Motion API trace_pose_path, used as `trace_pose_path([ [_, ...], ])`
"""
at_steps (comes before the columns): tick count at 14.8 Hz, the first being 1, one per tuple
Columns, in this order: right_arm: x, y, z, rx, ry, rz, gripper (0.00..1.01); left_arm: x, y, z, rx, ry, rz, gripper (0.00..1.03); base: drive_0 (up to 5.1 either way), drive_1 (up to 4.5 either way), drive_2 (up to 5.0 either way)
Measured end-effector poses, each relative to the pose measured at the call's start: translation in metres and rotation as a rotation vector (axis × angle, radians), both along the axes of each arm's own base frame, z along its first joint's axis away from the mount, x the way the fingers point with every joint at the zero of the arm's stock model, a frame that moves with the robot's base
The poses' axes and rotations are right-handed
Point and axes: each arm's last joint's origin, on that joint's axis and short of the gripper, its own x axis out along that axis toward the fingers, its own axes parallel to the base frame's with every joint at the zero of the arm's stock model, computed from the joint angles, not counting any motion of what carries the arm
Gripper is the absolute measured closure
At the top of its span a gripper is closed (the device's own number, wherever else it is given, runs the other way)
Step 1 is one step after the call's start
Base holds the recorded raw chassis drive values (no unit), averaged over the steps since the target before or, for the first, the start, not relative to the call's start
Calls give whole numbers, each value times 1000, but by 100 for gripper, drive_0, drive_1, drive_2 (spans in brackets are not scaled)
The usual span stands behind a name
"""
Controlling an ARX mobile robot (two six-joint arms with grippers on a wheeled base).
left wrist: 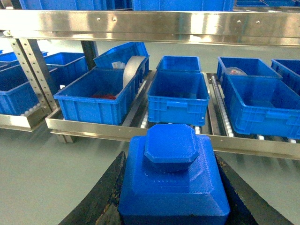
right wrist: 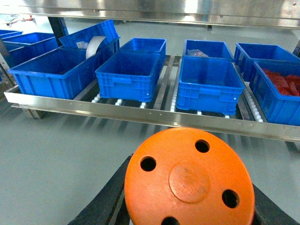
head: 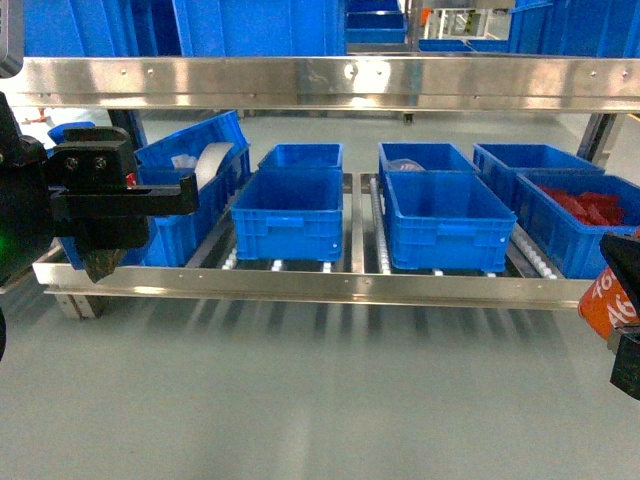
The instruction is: Sort blue parts and orange caps into right shelf containers
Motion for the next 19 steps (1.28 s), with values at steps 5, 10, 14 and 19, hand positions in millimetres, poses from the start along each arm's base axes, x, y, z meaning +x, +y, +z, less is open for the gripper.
trace_pose_path([
  [5, 0, 0, 0, 0, 0, 0, 57, 0, 0, 0, 0, 0, 0, 63, -169, -169, -169],
  [10, 0, 0, 0, 0, 0, 0, 57, 0, 0, 0, 0, 0, 0, 63, -169, -169, -169],
  [14, 0, 0, 0, 0, 0, 0, 57, 0, 0, 0, 0, 0, 0, 63, -169, -169, -169],
  [19, 0, 0, 0, 0, 0, 0, 57, 0, 0, 0, 0, 0, 0, 63, -169, -169, -169],
])
